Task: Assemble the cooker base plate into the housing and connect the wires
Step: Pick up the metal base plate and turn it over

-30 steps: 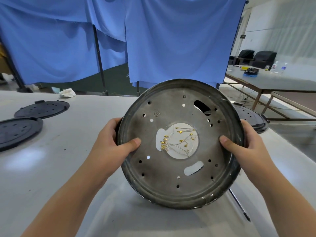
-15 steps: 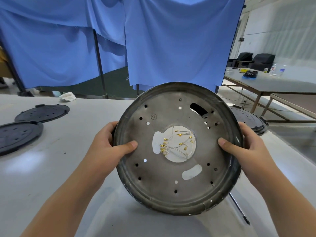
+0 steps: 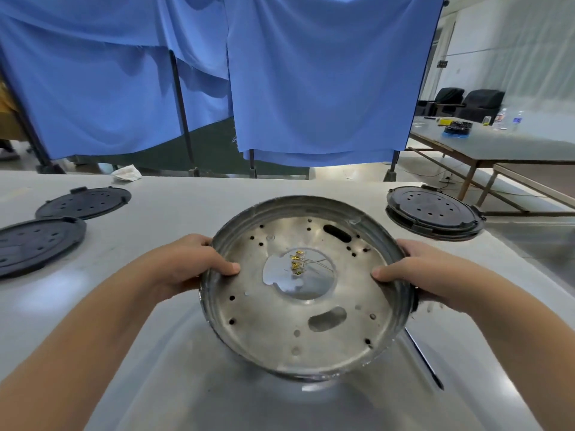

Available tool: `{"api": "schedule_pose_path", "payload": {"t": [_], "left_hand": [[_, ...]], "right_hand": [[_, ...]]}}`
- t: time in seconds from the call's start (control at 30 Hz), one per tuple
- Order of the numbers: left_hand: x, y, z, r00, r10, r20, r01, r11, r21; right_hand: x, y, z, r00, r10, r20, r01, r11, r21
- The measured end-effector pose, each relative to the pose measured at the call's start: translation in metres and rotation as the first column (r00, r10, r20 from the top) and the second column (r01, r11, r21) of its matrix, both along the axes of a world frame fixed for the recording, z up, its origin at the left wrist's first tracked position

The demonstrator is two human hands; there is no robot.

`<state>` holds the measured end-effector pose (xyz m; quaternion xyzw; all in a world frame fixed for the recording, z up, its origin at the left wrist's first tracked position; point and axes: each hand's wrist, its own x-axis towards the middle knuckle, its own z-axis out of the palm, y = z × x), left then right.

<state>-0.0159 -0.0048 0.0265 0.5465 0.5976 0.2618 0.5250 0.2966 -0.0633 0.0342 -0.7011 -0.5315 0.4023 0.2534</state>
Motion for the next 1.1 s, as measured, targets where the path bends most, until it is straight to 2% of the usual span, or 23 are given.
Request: {"api": "schedule_pose_path", "payload": {"t": [0.17, 0.4, 0.8, 0.9, 0.93, 1.0, 1.03, 1.1], "left_hand": [[0.006, 0.006, 0.001, 0.989, -0.072, -0.129, 0.059, 0.993, -0.103], [0.001, 0.006, -0.004, 0.976, -0.137, -0.168, 0.105, 0.977, -0.184], [0.002, 0.019, -0.009, 0.97, -0.058, -0.237, 0.026, 0.99, -0.136], [0.005, 0.019, -0.011, 0.946, -0.042, -0.322, 0.03, 0.999, -0.043], [0.007, 0.017, -0.01, 0.912, -0.013, -0.409, 0.034, 0.998, 0.044], [0.016, 0.003, -0.002, 0.783, 0.085, -0.616, 0.121, 0.95, 0.286], [0.022, -0.008, 0.003, 0.768, 0.109, -0.631, 0.192, 0.9, 0.39], [0.035, -0.037, 0.012, 0.849, -0.029, -0.528, 0.333, 0.805, 0.491]], "right_hand": [[-0.002, 0.001, -0.008, 0.998, 0.04, 0.044, -0.034, 0.989, -0.142], [-0.007, -0.007, -0.015, 0.999, 0.031, 0.036, -0.023, 0.981, -0.194], [-0.017, -0.002, -0.033, 0.999, -0.035, 0.01, 0.036, 0.983, -0.178], [-0.017, -0.001, -0.038, 0.999, -0.05, 0.019, 0.052, 0.984, -0.168], [-0.017, -0.001, -0.039, 0.998, -0.053, 0.026, 0.057, 0.985, -0.161], [-0.018, -0.001, -0.041, 0.998, -0.054, 0.033, 0.058, 0.987, -0.151], [-0.018, -0.001, -0.042, 0.998, -0.052, 0.03, 0.056, 0.987, -0.147], [-0.018, -0.001, -0.042, 0.998, -0.051, 0.024, 0.054, 0.988, -0.141]]}}
